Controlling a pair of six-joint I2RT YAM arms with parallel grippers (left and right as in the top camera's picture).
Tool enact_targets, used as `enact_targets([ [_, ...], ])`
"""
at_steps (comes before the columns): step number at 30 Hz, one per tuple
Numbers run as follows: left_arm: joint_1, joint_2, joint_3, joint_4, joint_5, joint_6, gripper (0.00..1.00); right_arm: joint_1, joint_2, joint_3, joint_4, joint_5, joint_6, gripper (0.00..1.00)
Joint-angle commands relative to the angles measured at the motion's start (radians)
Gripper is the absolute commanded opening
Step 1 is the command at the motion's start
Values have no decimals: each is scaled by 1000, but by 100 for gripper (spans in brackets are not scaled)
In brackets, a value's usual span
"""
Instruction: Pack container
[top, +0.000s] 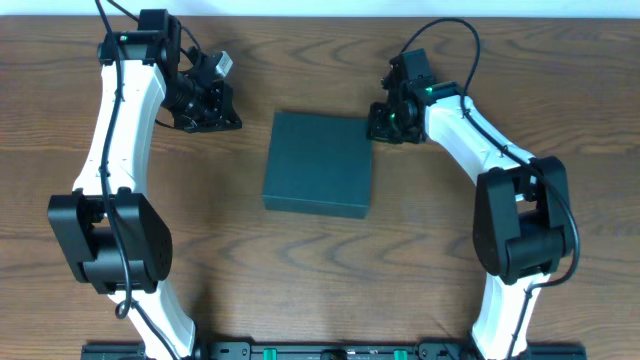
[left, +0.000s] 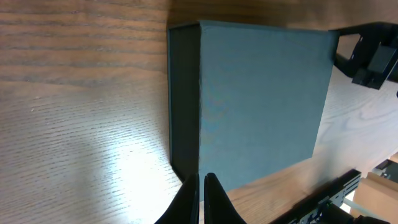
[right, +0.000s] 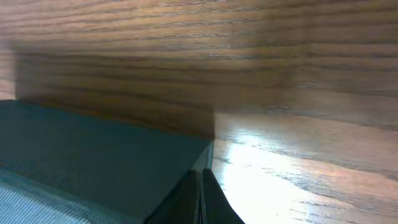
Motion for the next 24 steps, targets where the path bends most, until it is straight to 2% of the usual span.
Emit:
enact_targets([
  [1,0,-13,11,0,6,11,6,21,-3,0,36,-28,8,1],
  [6,0,-13,11,3,-1,11,6,23,-3,0,105,-67,-18,1],
  [13,1,-13,11,5,-5,11,6,21,-3,1,95,-66,-18,1],
  [19,1,-26,11,-8,-4,10,6,-11,-41,50,-16,-19,-18,1],
  [24,1,-109,11,-51,-4,19,6,-37,-185,61,-100,10,-56,1],
])
